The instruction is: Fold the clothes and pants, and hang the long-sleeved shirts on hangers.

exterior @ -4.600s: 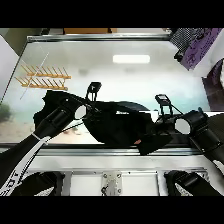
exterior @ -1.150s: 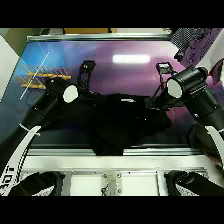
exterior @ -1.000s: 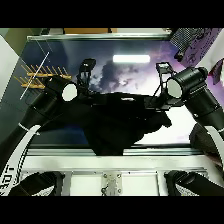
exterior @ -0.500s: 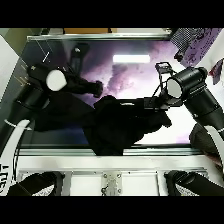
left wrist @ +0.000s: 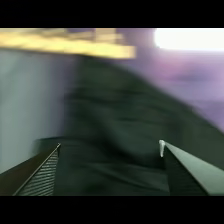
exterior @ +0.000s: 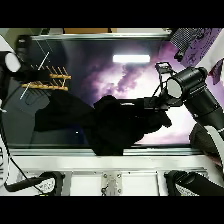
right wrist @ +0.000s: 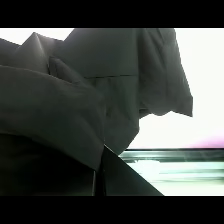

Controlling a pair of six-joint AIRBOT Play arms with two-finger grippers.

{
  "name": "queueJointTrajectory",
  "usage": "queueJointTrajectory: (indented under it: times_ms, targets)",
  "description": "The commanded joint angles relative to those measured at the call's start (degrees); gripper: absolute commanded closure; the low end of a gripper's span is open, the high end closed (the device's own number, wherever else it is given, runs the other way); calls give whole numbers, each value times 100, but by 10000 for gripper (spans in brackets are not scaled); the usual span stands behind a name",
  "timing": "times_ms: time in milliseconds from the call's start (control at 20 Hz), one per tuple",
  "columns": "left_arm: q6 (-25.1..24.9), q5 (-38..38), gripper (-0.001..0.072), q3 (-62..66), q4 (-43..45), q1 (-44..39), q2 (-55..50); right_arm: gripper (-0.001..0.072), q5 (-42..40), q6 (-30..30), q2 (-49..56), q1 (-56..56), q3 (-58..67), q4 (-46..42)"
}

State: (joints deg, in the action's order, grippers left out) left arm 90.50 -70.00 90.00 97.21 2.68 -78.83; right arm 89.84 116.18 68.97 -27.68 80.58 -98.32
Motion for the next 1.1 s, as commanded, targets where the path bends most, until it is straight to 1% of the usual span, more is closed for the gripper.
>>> queueJointTrajectory:
  times_ms: [0,150,250,350,400,450,550,600,700,750,900,1050]
  targets:
    - [-271,623,23,11,212,1368,-496,693,2,0,4,-2,-2,2]
    - [-339,1344,23,13,214,2135,-1060,693,2,2,4,-2,-2,2]
    - [-737,1624,23,26,219,2330,-1473,693,2,2,4,-2,-2,2]
    - [-1121,1725,24,227,225,2363,-1945,693,2,0,4,-2,-2,2]
    - [-1126,1781,24,404,225,2358,-2181,693,2,0,4,-2,-2,2]
    - [-1130,1773,23,662,232,2345,-2455,693,2,2,4,-2,-2,2]
    - [-1423,1650,24,1193,243,2271,-2949,693,2,0,4,-2,-2,2]
    - [-1493,1543,23,1425,396,2216,-3165,693,2,0,9,-2,-2,2]
    - [-1576,1290,24,1897,1023,2052,-3617,693,2,2,11,-2,-2,2]
    - [-1574,1220,24,2098,1115,2017,-3803,693,2,0,11,-2,-2,2]
    - [-1580,1209,24,2479,1088,2017,-4192,693,0,2,11,-2,-2,2]
    - [-1816,1351,23,2623,1128,2017,-4459,693,2,0,35,-2,-2,2]
